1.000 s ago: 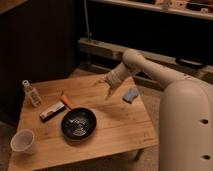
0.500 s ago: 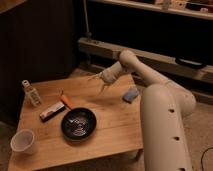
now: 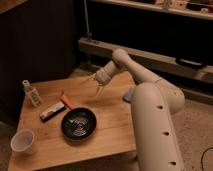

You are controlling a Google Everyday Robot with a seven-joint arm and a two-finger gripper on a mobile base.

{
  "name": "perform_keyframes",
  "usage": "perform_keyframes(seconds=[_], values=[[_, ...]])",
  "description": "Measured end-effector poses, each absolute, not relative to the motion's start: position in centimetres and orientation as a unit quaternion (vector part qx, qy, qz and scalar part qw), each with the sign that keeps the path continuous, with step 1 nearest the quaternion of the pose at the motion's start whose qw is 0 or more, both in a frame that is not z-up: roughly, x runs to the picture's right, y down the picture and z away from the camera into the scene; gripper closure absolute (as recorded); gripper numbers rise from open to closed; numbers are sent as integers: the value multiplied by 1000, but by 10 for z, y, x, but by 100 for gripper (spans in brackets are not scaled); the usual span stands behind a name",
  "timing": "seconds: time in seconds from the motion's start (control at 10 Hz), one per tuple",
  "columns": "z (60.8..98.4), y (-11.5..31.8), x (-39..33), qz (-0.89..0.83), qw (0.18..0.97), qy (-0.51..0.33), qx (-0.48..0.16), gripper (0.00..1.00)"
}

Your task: Place the eraser on the white sponge

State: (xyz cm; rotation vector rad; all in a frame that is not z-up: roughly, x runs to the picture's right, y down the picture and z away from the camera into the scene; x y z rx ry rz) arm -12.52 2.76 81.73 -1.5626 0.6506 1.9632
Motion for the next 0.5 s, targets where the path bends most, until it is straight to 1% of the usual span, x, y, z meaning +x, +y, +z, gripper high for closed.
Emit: perform_keyframes(seconds=[0.2, 0.5], values=[[804, 47, -157, 706, 290, 252, -594, 35], [806, 36, -198, 696, 309, 243, -601, 35]])
